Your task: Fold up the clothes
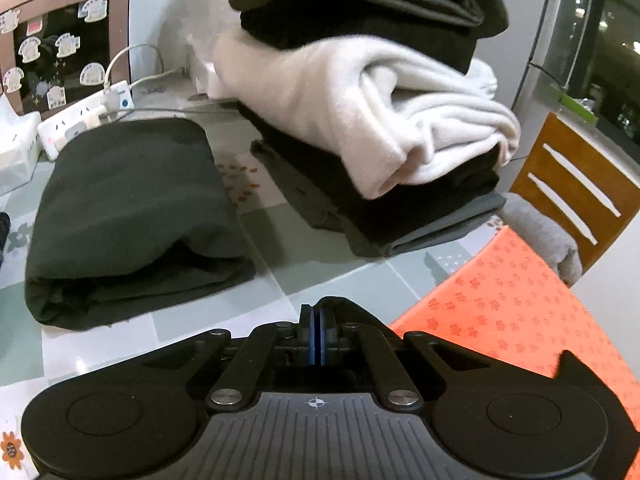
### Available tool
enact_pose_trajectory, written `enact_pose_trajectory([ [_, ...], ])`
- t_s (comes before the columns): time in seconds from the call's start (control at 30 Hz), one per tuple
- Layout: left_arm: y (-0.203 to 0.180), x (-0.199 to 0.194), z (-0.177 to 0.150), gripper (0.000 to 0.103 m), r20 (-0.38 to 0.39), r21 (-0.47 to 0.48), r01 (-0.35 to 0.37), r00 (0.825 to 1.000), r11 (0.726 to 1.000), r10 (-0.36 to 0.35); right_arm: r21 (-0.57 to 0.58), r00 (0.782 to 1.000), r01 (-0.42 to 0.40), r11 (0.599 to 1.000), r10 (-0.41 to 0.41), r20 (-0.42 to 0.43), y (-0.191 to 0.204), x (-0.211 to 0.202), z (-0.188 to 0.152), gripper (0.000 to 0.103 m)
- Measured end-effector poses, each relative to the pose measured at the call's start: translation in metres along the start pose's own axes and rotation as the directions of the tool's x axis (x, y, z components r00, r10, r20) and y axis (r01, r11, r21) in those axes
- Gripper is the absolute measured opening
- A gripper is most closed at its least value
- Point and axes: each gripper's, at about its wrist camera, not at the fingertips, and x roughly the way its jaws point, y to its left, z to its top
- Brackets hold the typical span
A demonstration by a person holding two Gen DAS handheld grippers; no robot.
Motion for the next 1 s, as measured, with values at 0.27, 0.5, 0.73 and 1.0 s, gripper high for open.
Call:
enact_pose_trajectory([
  [0.27, 0.002, -0.001, -0.005, 0.052, -0.004, -0.014, 0.058, 0.998, 0.998, -0.058, -0.078, 0.994, 0.106, 0.991, -0.107, -0.005, -0.002, 0.0, 0.0, 0.037],
  [0.5, 0.002, -0.065, -0.002, 0.064, 0.062, 0.035, 0.137, 0.988, 0.99, -0.139, -0.159, 0.992, 0.126, 0.979, -0.124, 0.022, 0.013, -0.023, -0.017, 0.037],
  [0.73, -0.005, -0.154, -0.034, 0.067, 0.082, 0.103, 0.225, 0.969, 0.969, -0.234, -0.268, 0.99, 0.139, 0.953, -0.128, 0.059, 0.022, -0.041, -0.033, 0.037],
  [1.0, -0.022, -0.238, -0.111, 0.068, 0.065, 0.11, 0.237, 0.967, 0.965, -0.245, -0.499, 0.99, 0.131, 0.856, -0.136, 0.027, 0.026, -0.06, -0.034, 0.037],
])
